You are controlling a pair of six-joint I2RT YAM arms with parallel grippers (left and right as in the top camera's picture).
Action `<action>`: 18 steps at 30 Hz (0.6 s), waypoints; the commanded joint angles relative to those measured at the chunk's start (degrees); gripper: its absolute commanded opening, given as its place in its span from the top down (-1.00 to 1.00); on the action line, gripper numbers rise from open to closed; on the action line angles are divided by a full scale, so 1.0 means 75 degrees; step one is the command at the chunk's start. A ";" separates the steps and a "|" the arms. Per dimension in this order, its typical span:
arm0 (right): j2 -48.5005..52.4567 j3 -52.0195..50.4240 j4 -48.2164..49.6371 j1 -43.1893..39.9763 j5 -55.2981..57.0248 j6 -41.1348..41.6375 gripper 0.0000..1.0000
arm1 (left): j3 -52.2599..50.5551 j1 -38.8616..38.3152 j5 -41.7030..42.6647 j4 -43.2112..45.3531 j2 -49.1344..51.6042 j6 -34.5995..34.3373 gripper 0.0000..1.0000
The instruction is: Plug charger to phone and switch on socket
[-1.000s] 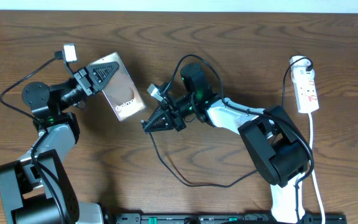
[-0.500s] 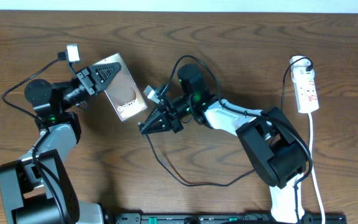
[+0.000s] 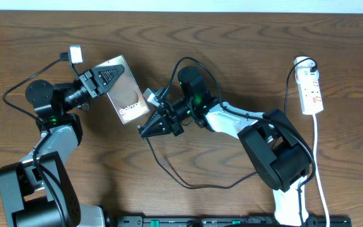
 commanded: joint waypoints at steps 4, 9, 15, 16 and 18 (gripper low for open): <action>0.0050 0.0020 0.0020 0.0023 0.0318 0.0029 0.98 | 0.0122 -0.0012 0.0181 0.0055 -0.0020 0.0052 0.85; 0.0050 0.0020 0.0020 0.0023 0.0854 0.0460 0.98 | 0.0122 -0.0012 0.0178 0.0055 -0.0020 0.0055 0.85; 0.0050 0.0020 0.0023 0.0023 0.0854 0.0458 0.98 | 0.0122 -0.0012 0.0201 0.0055 -0.0020 0.0143 0.85; 0.0050 0.0020 0.0029 0.0023 0.0854 0.0458 0.98 | 0.0122 -0.0012 0.0201 0.0058 -0.0020 0.0143 0.85; 0.0050 0.0020 0.0111 0.0023 0.0845 0.0527 0.98 | 0.0122 -0.0012 0.0198 0.0058 -0.0020 0.0149 0.85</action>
